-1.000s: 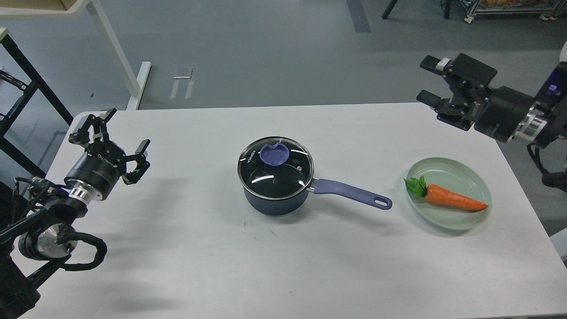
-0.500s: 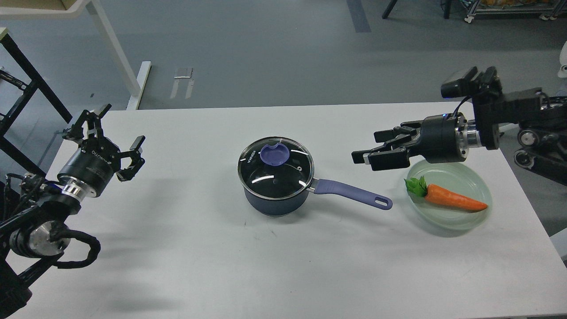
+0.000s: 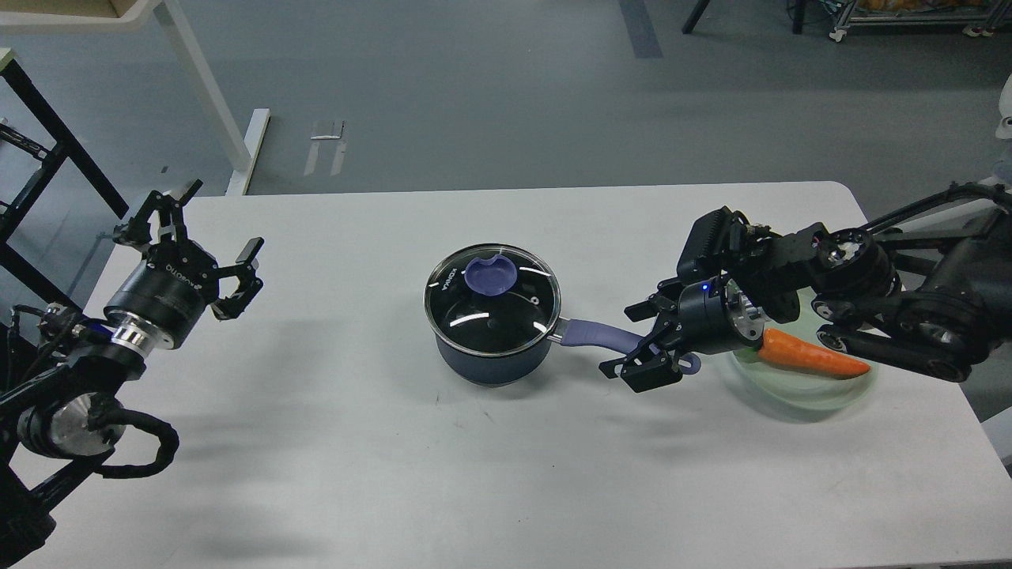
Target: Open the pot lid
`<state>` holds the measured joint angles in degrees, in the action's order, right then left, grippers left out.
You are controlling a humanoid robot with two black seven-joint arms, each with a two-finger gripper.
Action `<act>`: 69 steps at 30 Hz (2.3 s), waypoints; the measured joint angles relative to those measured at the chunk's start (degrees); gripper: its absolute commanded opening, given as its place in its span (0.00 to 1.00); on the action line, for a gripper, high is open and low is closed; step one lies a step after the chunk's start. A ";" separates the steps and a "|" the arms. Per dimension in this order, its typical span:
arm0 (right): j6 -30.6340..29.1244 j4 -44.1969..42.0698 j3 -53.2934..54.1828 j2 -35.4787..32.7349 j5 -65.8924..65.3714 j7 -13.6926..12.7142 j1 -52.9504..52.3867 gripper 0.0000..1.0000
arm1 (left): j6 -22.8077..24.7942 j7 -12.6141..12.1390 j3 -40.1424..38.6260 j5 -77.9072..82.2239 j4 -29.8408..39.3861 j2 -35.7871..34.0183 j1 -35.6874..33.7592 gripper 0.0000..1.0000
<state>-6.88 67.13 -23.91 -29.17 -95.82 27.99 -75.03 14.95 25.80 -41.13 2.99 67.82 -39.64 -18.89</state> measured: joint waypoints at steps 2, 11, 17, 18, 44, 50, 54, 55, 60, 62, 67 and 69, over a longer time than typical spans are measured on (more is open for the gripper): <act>0.02 0.00 -0.77 0.00 -0.78 0.00 0.01 0.91 | 0.00 0.00 0.02 0.00 0.02 0.00 0.05 0.99; 4.31 -0.06 -1.67 -0.25 -4.56 0.00 -0.47 0.52 | -0.07 0.00 0.06 0.04 0.16 0.16 0.25 0.99; 4.50 -0.07 -1.84 -0.41 -4.81 0.01 -0.77 0.32 | -0.08 0.00 0.00 0.04 0.19 0.16 0.19 0.99; 4.50 -0.07 -1.85 -0.49 -4.81 0.02 -0.84 0.30 | -0.07 0.00 0.00 0.04 0.19 0.08 0.12 0.99; 4.44 -0.17 -2.11 -0.49 -4.82 0.01 -0.91 0.21 | -2.45 2.22 19.88 94.80 4.27 4.05 -33.15 0.99; 4.42 -0.24 -2.15 -0.43 -4.72 0.01 -0.84 0.21 | -14.21 2.24 34.75 106.44 2.09 10.26 -41.70 0.99; 4.42 -0.23 -2.15 -0.37 -4.73 0.00 -0.77 0.21 | -16.68 2.23 36.33 109.14 -2.75 14.43 -42.85 0.99; 4.42 -0.22 -2.15 -0.37 -4.72 0.00 -0.73 0.21 | -16.82 2.23 36.41 109.18 -3.77 15.28 -42.93 0.99; 4.42 -0.19 -2.15 -0.26 -4.72 0.00 -0.48 0.21 | -17.08 2.20 36.65 108.72 -9.48 18.91 -42.74 0.99; 4.42 -0.21 -2.15 -0.06 -4.72 0.01 -0.47 0.21 | -17.28 2.20 36.73 107.75 -12.36 20.18 -42.35 0.99; 4.42 -0.23 -2.18 0.04 -4.65 0.00 -0.37 0.21 | -17.65 2.19 37.08 104.70 -15.49 21.37 -41.71 0.99; 4.42 -0.24 -2.18 0.06 -4.64 0.01 -0.31 0.21 | -17.67 2.19 37.20 104.42 -15.96 21.43 -41.02 0.99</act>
<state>-2.46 66.89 -26.10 -29.11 -100.46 28.00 -75.35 -2.72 27.99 -3.92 107.42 51.86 -18.21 -59.92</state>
